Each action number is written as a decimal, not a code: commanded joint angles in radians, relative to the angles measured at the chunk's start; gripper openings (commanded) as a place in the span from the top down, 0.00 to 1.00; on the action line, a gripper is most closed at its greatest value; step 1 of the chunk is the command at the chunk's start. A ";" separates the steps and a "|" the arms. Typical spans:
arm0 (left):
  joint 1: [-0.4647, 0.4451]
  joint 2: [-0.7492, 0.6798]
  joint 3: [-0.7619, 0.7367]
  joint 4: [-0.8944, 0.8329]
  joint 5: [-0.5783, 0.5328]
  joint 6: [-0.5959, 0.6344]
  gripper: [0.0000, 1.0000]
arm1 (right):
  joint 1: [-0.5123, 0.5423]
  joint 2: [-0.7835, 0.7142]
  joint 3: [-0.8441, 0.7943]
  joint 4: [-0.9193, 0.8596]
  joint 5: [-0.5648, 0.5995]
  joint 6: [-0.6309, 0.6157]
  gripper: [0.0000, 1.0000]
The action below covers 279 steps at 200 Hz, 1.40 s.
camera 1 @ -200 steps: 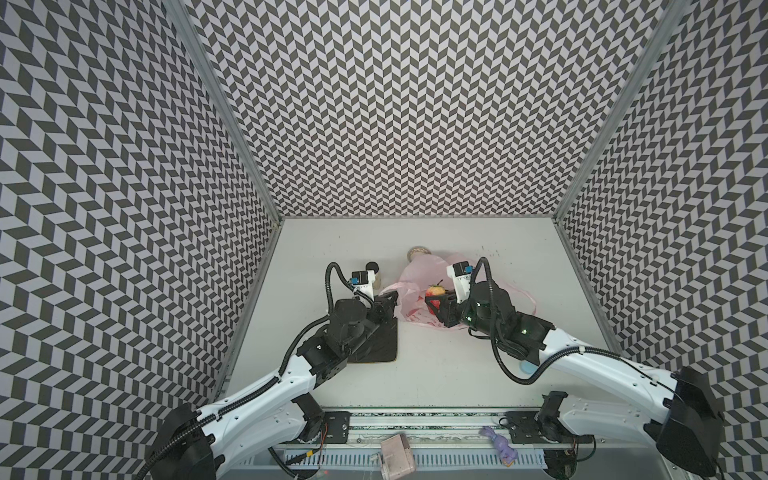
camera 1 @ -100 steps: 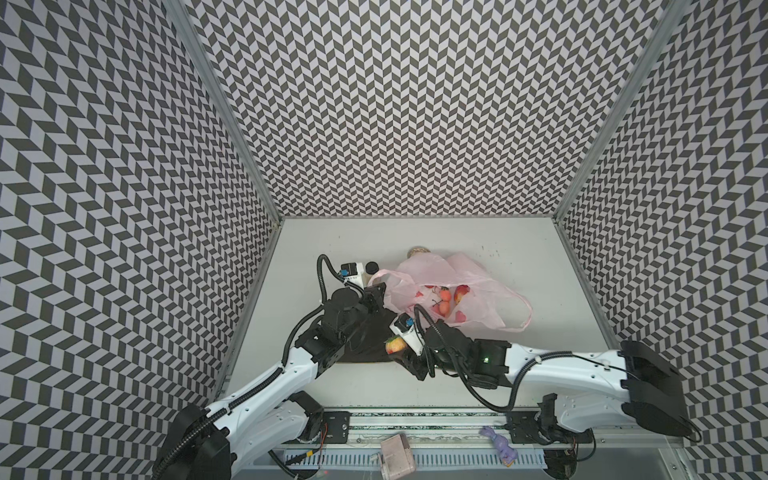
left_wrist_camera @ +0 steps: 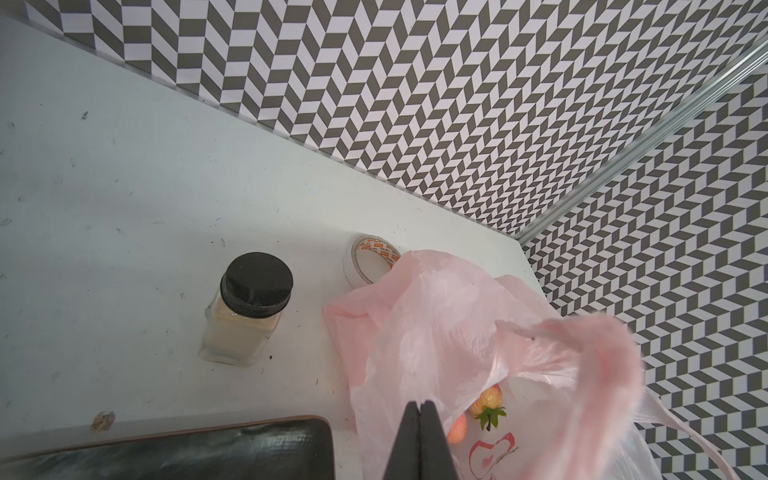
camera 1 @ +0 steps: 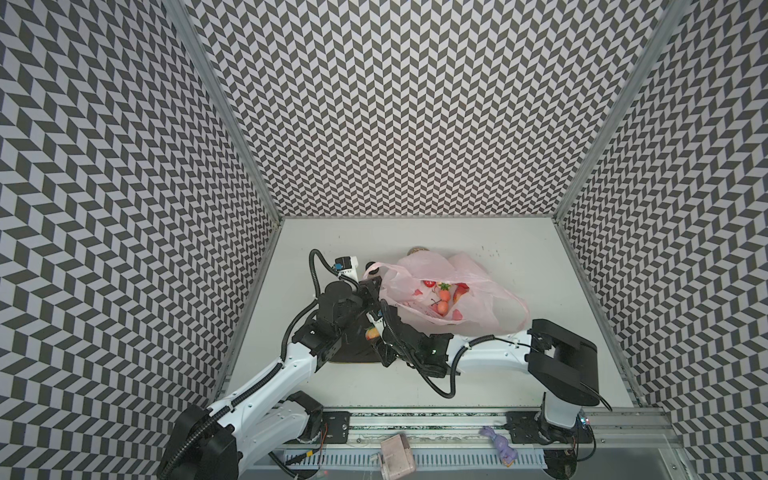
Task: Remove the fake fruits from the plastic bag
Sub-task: 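Lower the fruit onto the black tray and open the right gripper, then reach the right gripper back into the pink bag opening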
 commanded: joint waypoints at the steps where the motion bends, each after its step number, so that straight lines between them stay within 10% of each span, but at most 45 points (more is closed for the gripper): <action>1: 0.006 -0.016 0.012 0.002 0.008 -0.005 1.00 | -0.015 0.048 0.041 0.061 0.010 0.032 0.73; 126: 0.007 -0.032 0.003 -0.008 0.009 -0.024 1.00 | -0.023 0.073 0.059 0.070 0.002 0.010 0.32; 202: 0.007 -0.028 0.002 0.019 0.036 -0.013 1.00 | 0.019 -0.381 -0.238 0.007 -0.030 0.023 0.34; 242: 0.007 -0.045 -0.004 0.020 0.061 0.002 1.00 | 0.017 -0.639 -0.291 -0.128 0.147 0.022 0.37; 279: 0.007 -0.074 -0.018 0.015 0.086 0.012 1.00 | -0.157 -0.684 -0.173 -0.348 0.170 0.139 0.46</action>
